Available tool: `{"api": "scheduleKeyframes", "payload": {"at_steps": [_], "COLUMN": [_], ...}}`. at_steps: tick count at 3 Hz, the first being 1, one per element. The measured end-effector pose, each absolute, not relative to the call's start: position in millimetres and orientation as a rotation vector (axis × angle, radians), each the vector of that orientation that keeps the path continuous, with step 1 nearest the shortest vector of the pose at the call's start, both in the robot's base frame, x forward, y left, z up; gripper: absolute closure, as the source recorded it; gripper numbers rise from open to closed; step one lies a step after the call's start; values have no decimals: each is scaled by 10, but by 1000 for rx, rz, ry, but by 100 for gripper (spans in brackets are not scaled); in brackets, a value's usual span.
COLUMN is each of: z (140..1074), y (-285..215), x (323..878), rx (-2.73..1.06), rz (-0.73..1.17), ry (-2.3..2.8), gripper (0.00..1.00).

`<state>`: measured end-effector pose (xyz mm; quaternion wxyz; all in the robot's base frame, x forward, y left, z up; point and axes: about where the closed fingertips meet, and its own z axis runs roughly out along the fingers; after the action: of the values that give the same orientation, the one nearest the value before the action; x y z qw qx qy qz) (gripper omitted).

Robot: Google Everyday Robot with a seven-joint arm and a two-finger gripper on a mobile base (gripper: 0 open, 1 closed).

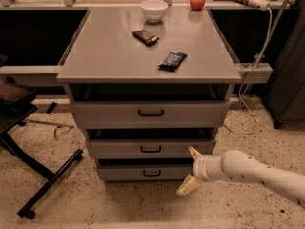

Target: Open middle drawer

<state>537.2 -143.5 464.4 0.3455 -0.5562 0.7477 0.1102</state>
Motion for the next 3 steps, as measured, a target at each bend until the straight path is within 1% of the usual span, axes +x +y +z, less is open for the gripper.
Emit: {"api": "scheduleKeyframes", "payload": {"at_steps": [1,3], "z": [4666,4468], "y": [-1442,-1355], "x": [5719,6200], "rx": [-1443,-1487], "rz": [246,257], "ry": [1896,1873], "gripper": [0,0]}}
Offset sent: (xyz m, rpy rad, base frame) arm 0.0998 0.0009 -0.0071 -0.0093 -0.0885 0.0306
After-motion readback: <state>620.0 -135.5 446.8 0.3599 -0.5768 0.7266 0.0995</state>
